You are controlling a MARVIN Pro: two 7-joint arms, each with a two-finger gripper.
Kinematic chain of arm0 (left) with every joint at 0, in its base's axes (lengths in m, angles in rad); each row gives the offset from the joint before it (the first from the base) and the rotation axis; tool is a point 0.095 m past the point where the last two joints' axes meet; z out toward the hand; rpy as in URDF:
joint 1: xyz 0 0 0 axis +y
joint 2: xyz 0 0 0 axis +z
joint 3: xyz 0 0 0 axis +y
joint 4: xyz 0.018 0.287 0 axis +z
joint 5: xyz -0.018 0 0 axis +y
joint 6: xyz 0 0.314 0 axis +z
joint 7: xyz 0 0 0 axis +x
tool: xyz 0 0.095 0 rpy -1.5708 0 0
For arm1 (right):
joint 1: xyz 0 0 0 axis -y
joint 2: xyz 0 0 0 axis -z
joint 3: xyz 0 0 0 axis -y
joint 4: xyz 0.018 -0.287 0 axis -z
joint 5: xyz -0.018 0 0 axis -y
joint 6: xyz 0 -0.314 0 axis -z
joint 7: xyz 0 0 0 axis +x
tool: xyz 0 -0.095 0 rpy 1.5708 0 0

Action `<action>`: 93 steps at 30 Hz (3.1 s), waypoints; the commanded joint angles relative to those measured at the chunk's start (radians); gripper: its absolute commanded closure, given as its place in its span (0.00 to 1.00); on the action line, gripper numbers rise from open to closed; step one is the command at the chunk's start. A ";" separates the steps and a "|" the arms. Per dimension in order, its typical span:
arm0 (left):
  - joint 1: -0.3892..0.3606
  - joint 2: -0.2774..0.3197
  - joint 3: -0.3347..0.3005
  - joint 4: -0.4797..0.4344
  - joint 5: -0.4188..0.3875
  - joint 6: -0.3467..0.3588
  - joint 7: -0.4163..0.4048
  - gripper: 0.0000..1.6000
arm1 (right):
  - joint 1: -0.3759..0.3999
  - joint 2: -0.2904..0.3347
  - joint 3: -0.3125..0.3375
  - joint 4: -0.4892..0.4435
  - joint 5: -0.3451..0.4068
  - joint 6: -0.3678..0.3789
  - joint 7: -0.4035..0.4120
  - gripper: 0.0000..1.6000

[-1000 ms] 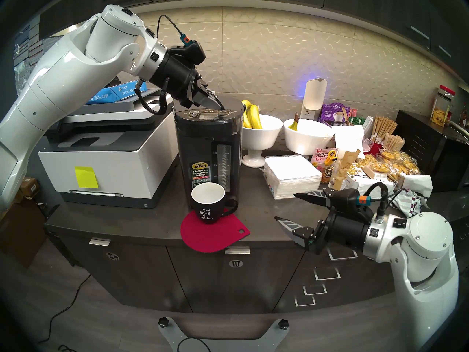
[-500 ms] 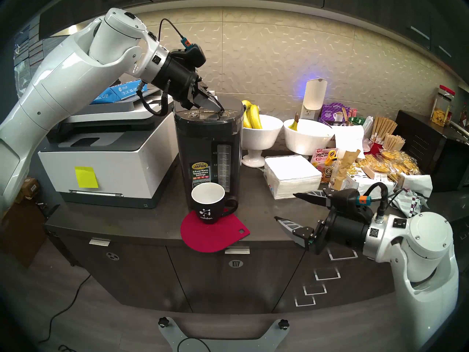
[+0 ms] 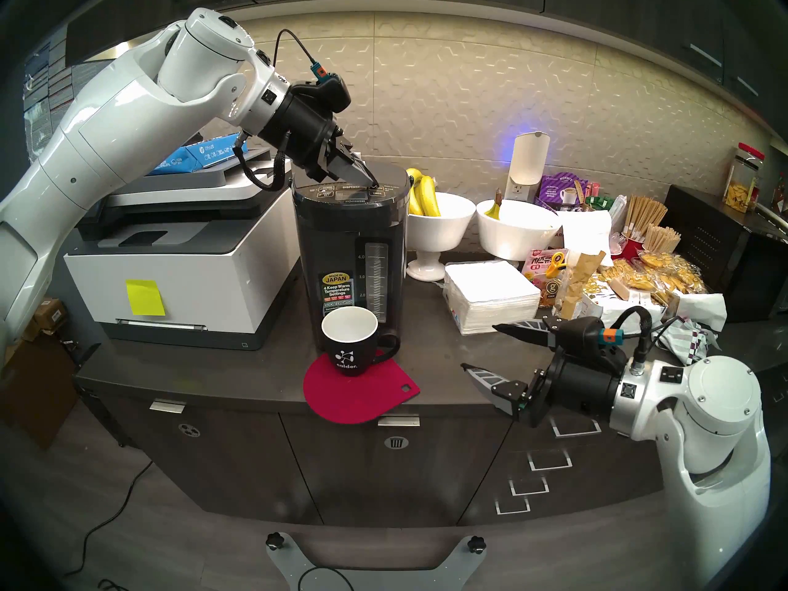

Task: Press the water dispenser button and fill the cup

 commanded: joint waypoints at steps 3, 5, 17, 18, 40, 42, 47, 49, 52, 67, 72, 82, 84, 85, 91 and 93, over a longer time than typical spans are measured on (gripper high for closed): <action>-0.014 0.029 -0.049 -0.022 -0.021 0.002 0.021 1.00 | 0.004 0.002 0.000 -0.012 0.000 0.001 -0.001 0.00; -0.013 0.036 -0.053 -0.035 -0.025 0.008 0.024 1.00 | 0.004 0.002 0.000 -0.012 0.000 0.001 -0.001 0.00; 0.004 0.087 -0.051 -0.097 -0.034 0.035 0.035 1.00 | 0.004 0.002 0.000 -0.012 0.000 0.001 -0.001 0.00; 0.006 0.089 -0.052 -0.098 -0.034 0.035 0.036 1.00 | 0.004 0.002 0.000 -0.012 0.000 0.001 -0.001 0.00; 0.005 0.099 0.001 -0.075 -0.006 0.016 0.002 1.00 | 0.004 0.002 0.000 -0.012 0.000 0.001 -0.001 0.00; 0.001 0.099 0.006 -0.075 -0.004 0.020 -0.005 1.00 | 0.004 0.002 0.000 -0.012 0.000 0.001 -0.001 0.00; -0.011 0.097 0.023 -0.071 0.000 0.026 -0.021 1.00 | 0.004 0.002 0.000 -0.012 0.000 0.001 -0.001 0.00; -0.017 0.090 0.032 -0.062 0.000 0.025 -0.025 1.00 | 0.004 0.002 0.000 -0.012 0.000 0.001 -0.001 0.00; -0.020 0.086 0.040 -0.056 -0.001 0.022 -0.024 1.00 | 0.004 0.002 0.000 -0.012 0.000 0.001 -0.001 0.00; -0.029 0.087 0.073 -0.045 -0.015 0.013 -0.027 1.00 | 0.004 0.002 0.000 -0.012 0.000 0.001 -0.001 0.00; -0.030 0.090 0.076 -0.047 -0.018 0.011 -0.027 1.00 | 0.004 0.002 0.000 -0.012 0.000 0.001 -0.001 0.00; -0.029 0.092 0.082 -0.048 -0.023 0.006 -0.024 1.00 | 0.004 0.002 0.000 -0.012 0.000 0.001 -0.001 0.00; -0.030 0.092 0.083 -0.049 -0.023 0.006 -0.025 1.00 | 0.004 0.002 0.000 -0.012 0.000 0.001 -0.001 0.00; -0.030 0.092 0.083 -0.049 -0.023 0.006 -0.024 1.00 | 0.004 0.002 0.000 -0.012 0.000 0.001 -0.001 0.00; -0.031 0.092 0.085 -0.049 -0.025 0.005 -0.025 1.00 | 0.004 0.002 0.000 -0.012 0.000 0.001 -0.001 0.00; -0.030 0.091 0.086 -0.050 -0.025 0.005 -0.024 1.00 | 0.004 0.002 0.000 -0.012 0.000 0.001 -0.001 0.00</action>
